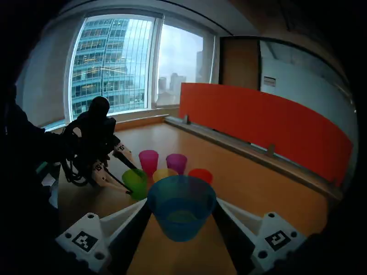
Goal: Pour water
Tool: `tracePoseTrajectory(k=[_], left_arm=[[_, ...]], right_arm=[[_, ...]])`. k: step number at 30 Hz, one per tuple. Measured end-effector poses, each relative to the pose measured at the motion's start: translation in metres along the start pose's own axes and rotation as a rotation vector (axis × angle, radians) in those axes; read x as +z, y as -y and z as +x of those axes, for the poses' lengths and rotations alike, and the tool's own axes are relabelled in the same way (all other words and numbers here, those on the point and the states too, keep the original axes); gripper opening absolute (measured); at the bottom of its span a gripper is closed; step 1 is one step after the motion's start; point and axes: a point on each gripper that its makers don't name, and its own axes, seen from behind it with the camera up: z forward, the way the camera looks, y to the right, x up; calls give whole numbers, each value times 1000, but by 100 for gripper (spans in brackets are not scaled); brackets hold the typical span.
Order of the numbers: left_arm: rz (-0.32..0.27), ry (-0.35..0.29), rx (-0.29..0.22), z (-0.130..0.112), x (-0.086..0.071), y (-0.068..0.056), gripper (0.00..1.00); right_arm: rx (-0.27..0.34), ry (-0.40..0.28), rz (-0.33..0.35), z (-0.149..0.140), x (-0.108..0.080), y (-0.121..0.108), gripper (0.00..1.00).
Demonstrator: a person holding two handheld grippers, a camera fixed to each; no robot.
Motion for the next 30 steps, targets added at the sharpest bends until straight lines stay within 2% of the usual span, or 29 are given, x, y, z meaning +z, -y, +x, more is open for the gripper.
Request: tracePoseTrajectory(k=[6,8,10,17,23,30], left_arm=[[8,6,-4,0,3,2,97],[7,5,-5,1,4,1,89],[7,4,-6,2,5,0,87],[5,4,-1,1,4,1,86],[6,-64,-1,27,-7,1,86],[39,-146,18,64,-29,8,86]], right_arm=[[0,-1,-2,0,-1,0,91],[-1,-1,-2,1,-1,0,91],[-1,-1,-3,1,-1,0,91],[0,-6,-5,3,-2,0,91],[9,-18,-8,10,-3,-1,91],[7,-39,-8,23,-5,2,91]])
